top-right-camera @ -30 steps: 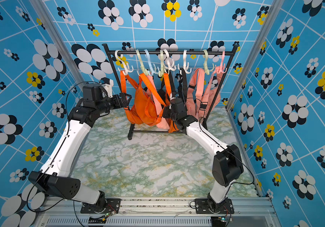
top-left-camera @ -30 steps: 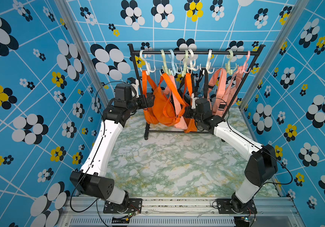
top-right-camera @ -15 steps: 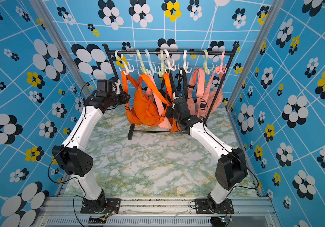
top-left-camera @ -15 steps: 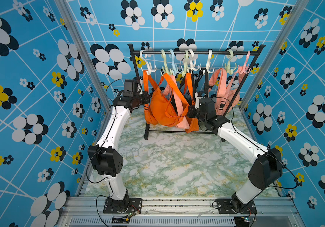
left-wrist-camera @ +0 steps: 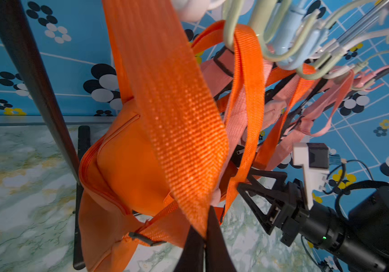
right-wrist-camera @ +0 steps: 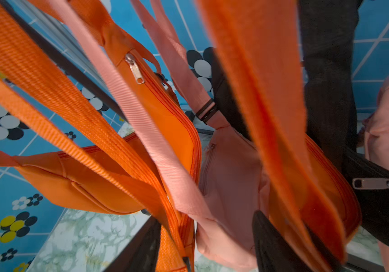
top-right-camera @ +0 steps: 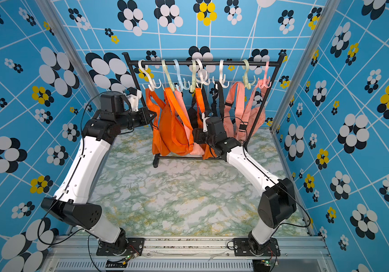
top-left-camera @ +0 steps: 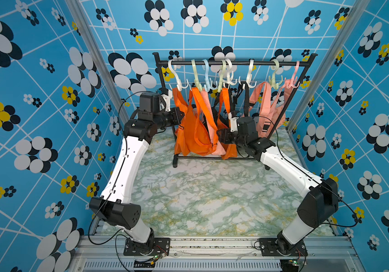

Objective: Take the bag off the hook
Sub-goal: Pick up the bag from the hook.

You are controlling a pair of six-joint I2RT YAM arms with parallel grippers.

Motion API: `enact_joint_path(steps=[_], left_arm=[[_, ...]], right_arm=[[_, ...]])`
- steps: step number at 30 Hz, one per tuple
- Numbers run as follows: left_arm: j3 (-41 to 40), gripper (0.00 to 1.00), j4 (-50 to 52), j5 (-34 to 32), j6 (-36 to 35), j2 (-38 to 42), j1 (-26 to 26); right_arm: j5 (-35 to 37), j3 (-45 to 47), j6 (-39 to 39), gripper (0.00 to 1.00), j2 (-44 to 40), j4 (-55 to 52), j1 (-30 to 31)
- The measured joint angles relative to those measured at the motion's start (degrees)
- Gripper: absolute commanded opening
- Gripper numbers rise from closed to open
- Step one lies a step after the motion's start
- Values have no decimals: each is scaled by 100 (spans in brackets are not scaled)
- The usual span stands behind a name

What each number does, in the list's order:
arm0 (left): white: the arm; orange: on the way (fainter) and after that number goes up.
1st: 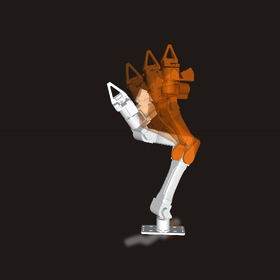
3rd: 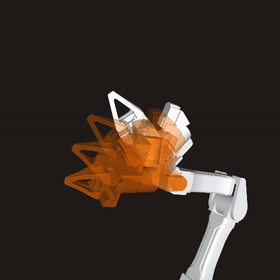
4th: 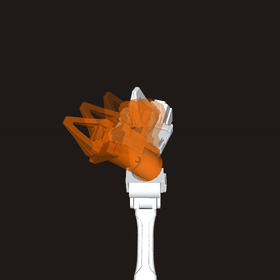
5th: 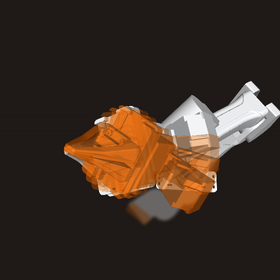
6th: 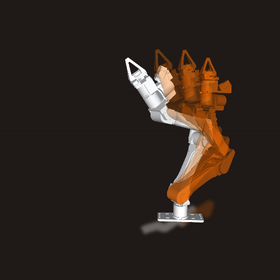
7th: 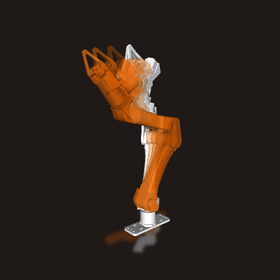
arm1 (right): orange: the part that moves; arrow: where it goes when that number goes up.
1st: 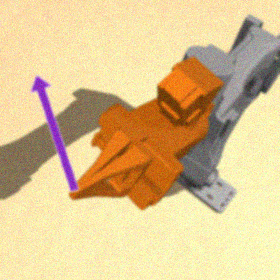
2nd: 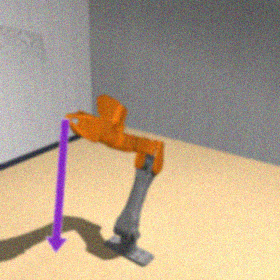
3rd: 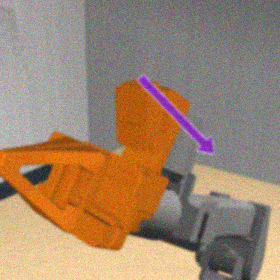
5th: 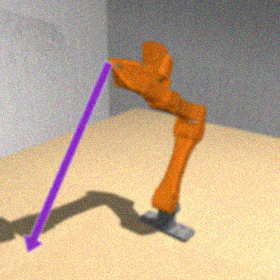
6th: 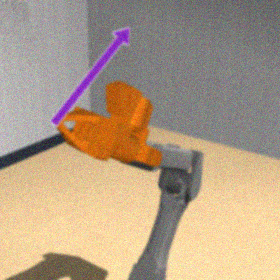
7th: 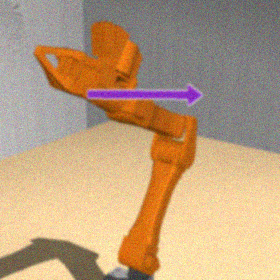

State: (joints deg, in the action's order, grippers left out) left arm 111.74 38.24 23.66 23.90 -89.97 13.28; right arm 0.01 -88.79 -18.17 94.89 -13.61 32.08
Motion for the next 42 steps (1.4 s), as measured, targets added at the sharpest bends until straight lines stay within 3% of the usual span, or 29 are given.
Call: enact_joint_path(steps=[4,9,20,27,34,36,37,39,40,41,42], left_arm=[[-4,0,-111,177,98,391,116],[-111,2,-260,343,225,640,273],[-481,2,-470,627,509,686,400],[-522,2,-560,704,686,697,385],[-531,2,-866,933,922,739,424],[-557,2,-1008,1005,1012,782,426],[-564,2,-1062,1034,1060,796,426],[-564,6,-1152,1097,1115,800,426],[-564,12,-1158,1110,1121,800,426],[-564,21,-1150,1113,1123,800,424],[-564,36,-1141,1108,1088,800,411]], right_arm=[[-96,-376,404,78,-321,-144,671],[-291,-911,715,79,-492,-116,1257],[-874,-1954,870,77,546,-243,1591],[-667,-1510,649,79,621,-109,1591],[-352,-745,258,75,439,195,1591],[-356,-726,140,66,483,256,1591],[-367,-726,87,50,503,328,1591],[-420,-732,-52,10,538,435,1591],[-466,-750,-81,0,560,444,1591],[-514,-761,-98,0,570,444,1591],[-570,-763,-120,0,570,442,1591]])
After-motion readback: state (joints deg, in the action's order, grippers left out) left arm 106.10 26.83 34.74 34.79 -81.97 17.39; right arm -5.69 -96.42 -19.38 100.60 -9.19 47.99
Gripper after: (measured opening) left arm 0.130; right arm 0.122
